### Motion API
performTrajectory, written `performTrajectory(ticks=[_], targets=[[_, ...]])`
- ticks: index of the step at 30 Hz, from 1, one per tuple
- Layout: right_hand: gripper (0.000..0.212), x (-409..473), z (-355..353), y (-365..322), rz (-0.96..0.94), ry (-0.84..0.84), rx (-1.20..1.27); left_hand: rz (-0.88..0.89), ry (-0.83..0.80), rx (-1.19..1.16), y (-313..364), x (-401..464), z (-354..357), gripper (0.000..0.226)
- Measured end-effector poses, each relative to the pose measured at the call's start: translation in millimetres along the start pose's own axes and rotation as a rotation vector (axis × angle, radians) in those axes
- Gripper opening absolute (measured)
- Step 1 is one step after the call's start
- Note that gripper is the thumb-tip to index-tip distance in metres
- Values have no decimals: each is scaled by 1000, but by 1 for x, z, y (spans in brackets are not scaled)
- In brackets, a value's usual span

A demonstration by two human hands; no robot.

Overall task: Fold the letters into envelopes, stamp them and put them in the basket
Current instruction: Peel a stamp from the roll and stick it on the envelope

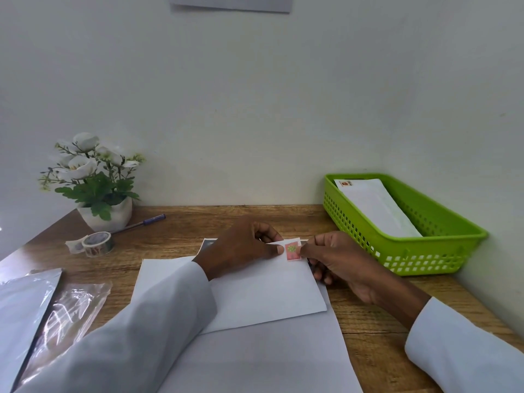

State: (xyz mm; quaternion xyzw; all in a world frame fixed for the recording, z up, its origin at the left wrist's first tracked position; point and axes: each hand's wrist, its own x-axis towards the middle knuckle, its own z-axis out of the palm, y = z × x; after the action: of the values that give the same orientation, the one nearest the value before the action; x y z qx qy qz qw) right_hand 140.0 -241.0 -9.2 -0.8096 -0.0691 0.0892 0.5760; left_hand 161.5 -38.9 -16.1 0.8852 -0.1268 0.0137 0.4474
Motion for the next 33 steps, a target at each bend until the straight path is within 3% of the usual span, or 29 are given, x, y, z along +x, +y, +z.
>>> performTrajectory(ticks=[14, 20, 25, 33], targets=[[25, -1, 2, 0, -44, 25, -56, 24, -14, -65, 4, -3, 2, 9], [25, -2, 3, 0, -45, 33, -67, 9, 21, -89, 9, -6, 4, 22], [21, -2, 3, 1, -64, 27, -100, 11, 46, -67, 12, -7, 7, 17], [19, 1, 4, 6, -196, 108, -250, 32, 67, -30, 13, -8, 9, 17]])
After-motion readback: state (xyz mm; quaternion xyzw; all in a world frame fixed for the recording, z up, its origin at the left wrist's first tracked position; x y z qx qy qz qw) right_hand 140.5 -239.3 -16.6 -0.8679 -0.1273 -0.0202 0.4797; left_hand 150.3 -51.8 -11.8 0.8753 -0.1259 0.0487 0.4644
